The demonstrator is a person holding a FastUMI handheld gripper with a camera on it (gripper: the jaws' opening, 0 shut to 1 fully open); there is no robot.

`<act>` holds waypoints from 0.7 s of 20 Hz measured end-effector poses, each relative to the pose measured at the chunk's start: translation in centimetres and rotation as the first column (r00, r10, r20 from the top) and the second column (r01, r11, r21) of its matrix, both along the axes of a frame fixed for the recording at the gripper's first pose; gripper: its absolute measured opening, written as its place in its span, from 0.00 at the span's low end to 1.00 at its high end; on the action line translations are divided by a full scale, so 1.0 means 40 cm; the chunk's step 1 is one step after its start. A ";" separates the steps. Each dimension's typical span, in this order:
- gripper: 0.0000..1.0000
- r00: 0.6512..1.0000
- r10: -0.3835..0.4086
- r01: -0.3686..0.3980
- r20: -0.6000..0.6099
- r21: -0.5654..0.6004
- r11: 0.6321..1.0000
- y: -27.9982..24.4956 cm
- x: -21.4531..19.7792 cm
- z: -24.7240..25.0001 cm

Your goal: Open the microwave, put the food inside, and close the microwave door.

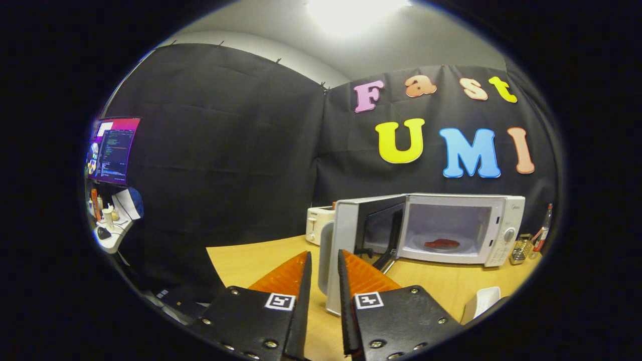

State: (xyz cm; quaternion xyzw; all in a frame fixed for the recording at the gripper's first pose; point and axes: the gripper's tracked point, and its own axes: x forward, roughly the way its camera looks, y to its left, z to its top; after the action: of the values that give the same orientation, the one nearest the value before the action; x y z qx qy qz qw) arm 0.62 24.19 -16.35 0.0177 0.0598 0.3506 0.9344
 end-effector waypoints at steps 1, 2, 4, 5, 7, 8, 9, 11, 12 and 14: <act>0.25 1.000 -0.006 0.006 -0.027 0.011 1.000 0.017 0.013 -0.006; 0.12 0.999 0.008 -0.006 -0.053 0.029 1.000 0.047 0.018 -0.013; 0.11 0.997 -0.008 0.009 -0.077 0.017 1.000 0.093 0.047 -0.027; 0.11 0.996 -0.001 0.002 -0.088 0.010 1.000 0.125 0.058 -0.038; 0.07 0.996 -0.029 0.027 -0.086 -0.025 0.999 0.160 0.086 -0.046; 0.02 0.996 -0.044 0.042 -0.071 -0.037 0.998 0.186 0.120 -0.065; 0.02 0.995 -0.071 0.067 -0.069 -0.054 0.996 0.193 0.144 -0.074; 0.02 0.991 -0.106 0.101 -0.081 -0.061 0.993 0.198 0.174 -0.103; 0.01 0.989 -0.126 0.120 -0.077 -0.075 0.990 0.200 0.185 -0.107; 0.01 0.984 -0.173 0.169 -0.032 -0.110 0.979 0.168 0.186 -0.103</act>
State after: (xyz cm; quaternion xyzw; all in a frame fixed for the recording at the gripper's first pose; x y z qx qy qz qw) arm 8.06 30.90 -20.47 -0.0199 0.0958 0.2647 0.9593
